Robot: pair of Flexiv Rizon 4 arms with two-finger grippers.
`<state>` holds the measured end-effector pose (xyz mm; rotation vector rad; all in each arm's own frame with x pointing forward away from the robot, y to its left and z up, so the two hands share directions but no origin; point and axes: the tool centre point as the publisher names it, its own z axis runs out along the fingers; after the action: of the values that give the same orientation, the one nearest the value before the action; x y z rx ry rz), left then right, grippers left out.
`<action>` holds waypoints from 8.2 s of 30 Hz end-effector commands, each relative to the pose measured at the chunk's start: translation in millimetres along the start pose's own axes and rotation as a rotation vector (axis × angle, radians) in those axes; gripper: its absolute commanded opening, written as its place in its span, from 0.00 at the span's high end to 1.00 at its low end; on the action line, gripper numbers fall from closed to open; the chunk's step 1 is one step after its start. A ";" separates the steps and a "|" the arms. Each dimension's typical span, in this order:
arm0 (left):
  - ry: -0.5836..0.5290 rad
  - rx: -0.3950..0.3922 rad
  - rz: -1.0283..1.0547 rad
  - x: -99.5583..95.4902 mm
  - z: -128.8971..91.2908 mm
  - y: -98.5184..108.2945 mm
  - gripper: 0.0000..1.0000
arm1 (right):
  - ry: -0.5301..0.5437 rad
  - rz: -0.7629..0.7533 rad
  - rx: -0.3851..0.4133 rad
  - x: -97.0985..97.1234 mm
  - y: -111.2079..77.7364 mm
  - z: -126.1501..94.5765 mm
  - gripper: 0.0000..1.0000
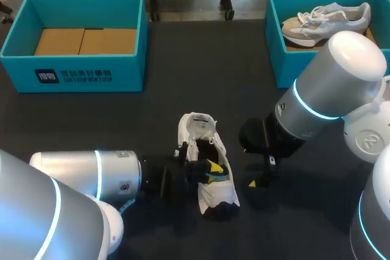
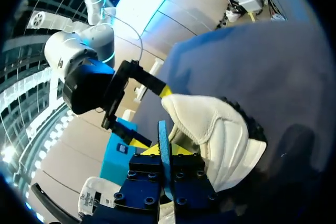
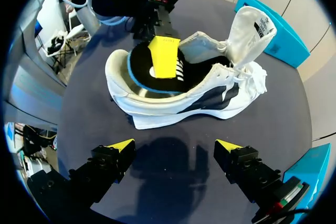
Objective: Take the shoe out of the shoebox, open the shoe tongue, remove and reinsert the insole, then place the shoe into the shoebox
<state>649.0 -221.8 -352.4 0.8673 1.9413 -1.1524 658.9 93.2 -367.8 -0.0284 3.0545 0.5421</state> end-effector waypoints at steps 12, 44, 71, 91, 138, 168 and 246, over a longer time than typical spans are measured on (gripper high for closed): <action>0.037 0.042 -0.124 -15.8 0.0 -3.8 0.76 | -0.001 0.000 -0.002 0.9 -0.7 0.3 0.00; 0.146 0.011 -0.105 3.9 6.3 -3.2 1.00 | -0.001 0.000 -0.002 0.9 -0.7 0.3 0.00; 0.265 0.075 -0.099 -21.1 -43.6 -22.5 0.18 | -0.001 0.000 -0.002 0.9 -0.7 0.3 0.00; 0.474 0.065 -0.071 -34.7 -98.3 -9.8 0.24 | 0.014 -0.010 0.040 -13.1 -91.2 -76.8 0.00; 1.185 -0.139 0.479 -56.6 -119.2 -13.1 1.00 | -0.004 -0.074 0.006 -16.4 -112.6 -93.3 0.00; 1.351 -0.095 0.346 -50.7 -49.5 -20.7 1.00 | -0.004 -0.074 0.006 -16.4 -112.6 -93.3 0.00; 1.450 -0.011 0.357 58.5 -13.7 16.0 1.00 | -0.004 -0.074 0.006 -16.4 -112.6 -93.3 0.00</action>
<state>637.6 -198.4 -395.3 2.3426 2.5883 -0.1569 676.3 -44.4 -317.9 -0.1394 3.0388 0.5299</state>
